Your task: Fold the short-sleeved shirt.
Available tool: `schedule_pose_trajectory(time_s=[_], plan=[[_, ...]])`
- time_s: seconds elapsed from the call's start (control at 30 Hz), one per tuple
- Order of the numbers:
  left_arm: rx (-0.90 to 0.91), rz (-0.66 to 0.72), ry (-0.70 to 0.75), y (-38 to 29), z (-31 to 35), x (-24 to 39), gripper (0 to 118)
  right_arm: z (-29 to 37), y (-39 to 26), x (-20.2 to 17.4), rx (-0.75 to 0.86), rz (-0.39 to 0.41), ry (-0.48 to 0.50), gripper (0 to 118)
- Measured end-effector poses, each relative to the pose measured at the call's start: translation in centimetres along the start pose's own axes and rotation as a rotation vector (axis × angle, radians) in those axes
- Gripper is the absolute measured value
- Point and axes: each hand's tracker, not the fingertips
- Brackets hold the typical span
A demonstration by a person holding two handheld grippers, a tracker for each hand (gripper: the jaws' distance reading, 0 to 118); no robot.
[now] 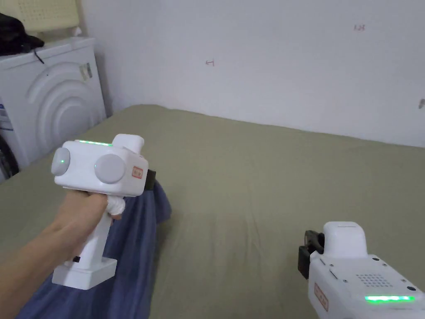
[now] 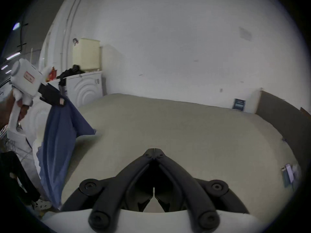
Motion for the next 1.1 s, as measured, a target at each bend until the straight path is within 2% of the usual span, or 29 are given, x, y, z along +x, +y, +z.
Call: schedule_pose_trajectory(time_s=[0.3, 0.4, 0.5, 0.6, 0.77, 0.9, 1.1], plan=[[0.088, -0.183, -0.364, 4.5, 2.2, 21.4, 1, 7.7, 0.0, 13.0, 0.04, -0.04, -0.259, 0], [0.076, -0.226, -0.49, 4.4, 1.7, 28.5, 1, 9.3, -0.5, 16.7, 0.035, -0.083, -0.326, 0], [0.031, -0.272, -0.577, 3.0, -0.2, 35.0, 1, 10.2, -1.6, 19.8, 0.026, -0.105, -0.387, 0], [-0.073, -0.292, -0.615, 1.0, -6.0, 39.6, 1, 10.1, -2.9, 22.2, -0.004, -0.123, -0.423, 0], [-0.245, -0.33, -0.58, -5.6, -13.1, 42.7, 1, 8.5, -5.3, 24.2, -0.057, -0.146, -0.448, 0], [-0.315, -0.354, -0.529, -9.5, -15.7, 42.8, 1, 6.7, -6.6, 24.3, -0.098, -0.146, -0.435, 0], [-0.329, -0.341, -0.531, -9.7, -14.9, 42.0, 3, 5.3, -7.0, 23.7, -0.116, -0.14, -0.416, 0]])
